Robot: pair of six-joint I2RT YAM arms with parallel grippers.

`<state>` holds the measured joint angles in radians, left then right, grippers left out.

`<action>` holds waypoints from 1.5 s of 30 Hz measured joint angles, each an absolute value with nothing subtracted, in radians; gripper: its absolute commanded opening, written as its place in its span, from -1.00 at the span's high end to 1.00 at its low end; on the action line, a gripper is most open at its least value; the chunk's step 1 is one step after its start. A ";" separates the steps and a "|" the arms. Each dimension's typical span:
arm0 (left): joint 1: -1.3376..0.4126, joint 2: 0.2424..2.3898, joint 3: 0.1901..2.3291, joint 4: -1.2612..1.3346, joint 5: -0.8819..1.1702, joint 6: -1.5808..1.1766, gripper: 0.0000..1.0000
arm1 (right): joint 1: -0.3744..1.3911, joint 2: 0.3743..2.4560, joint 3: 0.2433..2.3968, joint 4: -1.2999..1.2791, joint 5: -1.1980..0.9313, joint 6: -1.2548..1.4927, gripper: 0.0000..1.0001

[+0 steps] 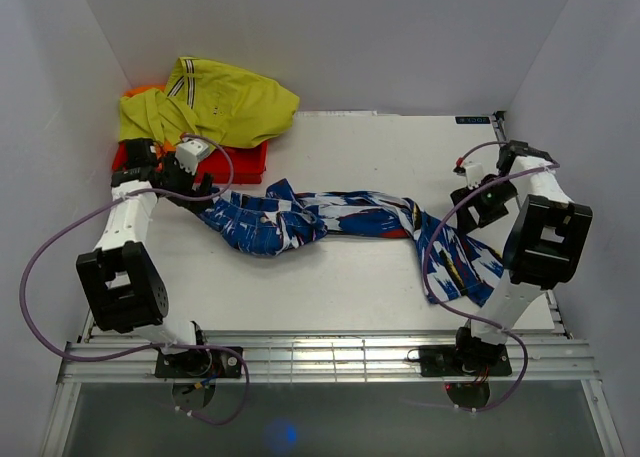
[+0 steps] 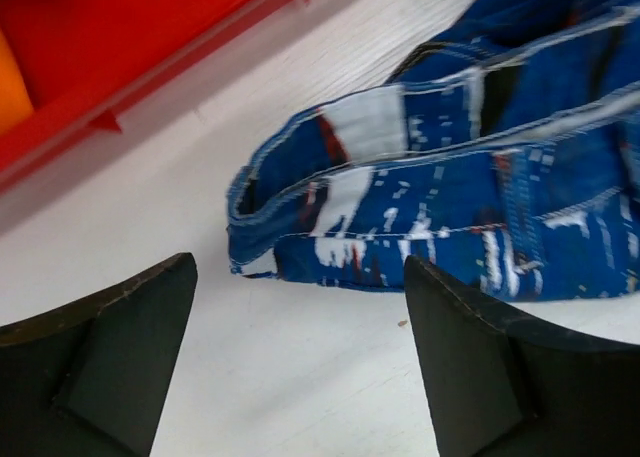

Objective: Fold and stack the trousers
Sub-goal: Flatten the trousers out

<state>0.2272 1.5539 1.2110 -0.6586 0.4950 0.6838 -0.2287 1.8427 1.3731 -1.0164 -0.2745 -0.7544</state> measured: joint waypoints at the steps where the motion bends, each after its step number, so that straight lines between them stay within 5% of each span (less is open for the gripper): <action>1: 0.227 1.541 1.217 -0.667 0.529 0.685 -0.96 | -0.229 1.832 1.388 -1.028 -0.276 -0.757 -0.65; 8: 0.167 1.465 1.374 -0.780 0.742 0.738 -0.96 | -0.215 1.704 1.443 -1.138 -0.345 -0.817 -0.74; 19: -0.487 1.621 1.557 -0.876 0.622 0.833 -0.92 | -0.025 1.592 1.171 -1.105 -0.368 -0.719 -0.72; 29: -0.730 1.747 1.522 -0.883 0.447 0.891 -0.82 | 0.067 1.614 1.035 -0.899 -0.358 -0.533 -0.21; 36: -0.743 1.772 1.464 -0.851 0.290 0.931 -0.15 | 0.062 1.637 0.970 -0.802 -0.266 -0.508 0.83; 43: -0.732 1.736 1.330 -0.794 0.149 0.941 0.40 | -0.005 1.570 0.953 -0.784 -0.167 -0.539 0.85; 44: -0.728 1.715 1.311 -0.790 0.137 0.939 0.76 | -0.025 1.550 0.953 -0.785 -0.153 -0.553 0.85; 45: -0.721 1.691 1.295 -0.789 0.128 0.928 0.84 | -0.046 1.531 0.953 -0.785 -0.141 -0.567 0.84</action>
<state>-0.7212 1.6913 1.2953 -0.7891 0.1284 0.9283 -0.0456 1.5311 0.9531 -0.7845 -0.1413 -0.5671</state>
